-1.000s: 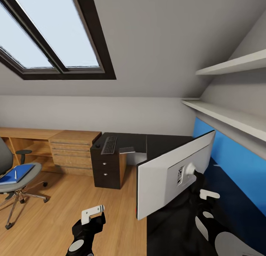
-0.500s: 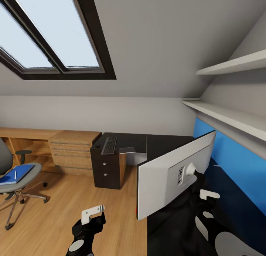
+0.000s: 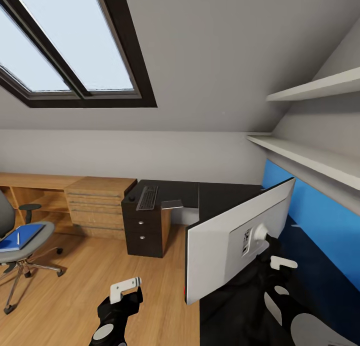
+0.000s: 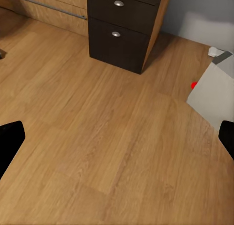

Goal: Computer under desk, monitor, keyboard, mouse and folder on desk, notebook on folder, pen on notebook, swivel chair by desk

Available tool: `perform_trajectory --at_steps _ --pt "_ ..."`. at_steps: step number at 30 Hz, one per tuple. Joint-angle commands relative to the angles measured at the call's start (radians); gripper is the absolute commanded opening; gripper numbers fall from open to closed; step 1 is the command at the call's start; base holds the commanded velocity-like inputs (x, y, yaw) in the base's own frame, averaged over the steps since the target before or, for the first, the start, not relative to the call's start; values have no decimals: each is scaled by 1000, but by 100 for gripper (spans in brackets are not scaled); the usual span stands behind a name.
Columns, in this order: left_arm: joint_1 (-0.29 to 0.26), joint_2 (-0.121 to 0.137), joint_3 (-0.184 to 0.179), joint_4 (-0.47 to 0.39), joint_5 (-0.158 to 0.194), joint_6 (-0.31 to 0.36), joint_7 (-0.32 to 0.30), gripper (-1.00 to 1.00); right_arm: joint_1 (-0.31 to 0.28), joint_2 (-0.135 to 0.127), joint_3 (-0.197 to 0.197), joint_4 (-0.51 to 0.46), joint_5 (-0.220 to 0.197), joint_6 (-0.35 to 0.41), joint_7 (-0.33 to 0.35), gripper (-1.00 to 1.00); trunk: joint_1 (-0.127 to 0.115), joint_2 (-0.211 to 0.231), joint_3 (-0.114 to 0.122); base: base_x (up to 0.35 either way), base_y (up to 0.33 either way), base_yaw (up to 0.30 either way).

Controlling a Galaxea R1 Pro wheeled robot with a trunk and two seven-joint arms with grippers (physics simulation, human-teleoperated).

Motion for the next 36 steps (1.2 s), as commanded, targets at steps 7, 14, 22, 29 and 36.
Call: perform_trajectory --at_steps 7,14,22,29,36 --pt "-1 0 -1 -2 6 1 7 100 -1 0 -1 1 0 -4 -1 100 0 -2 -2 84 -24 0" --pt "-1 0 -2 -2 7 2 7 100 -1 -1 -1 0 0 -4 -1 100 0 -2 -2 62 -31 0" --pt "-1 0 -2 -2 7 1 7 100 -1 -1 -1 0 0 -4 -1 100 0 -2 -2 7 -16 0" --pt "-1 0 -2 -2 7 1 8 100 -1 -1 -1 0 0 -4 -1 100 0 -2 -2 1 -109 0" --pt "-1 0 -2 -2 7 1 7 100 -1 -1 -1 0 0 -5 -1 -100 0 -2 -2 0 -20 0"
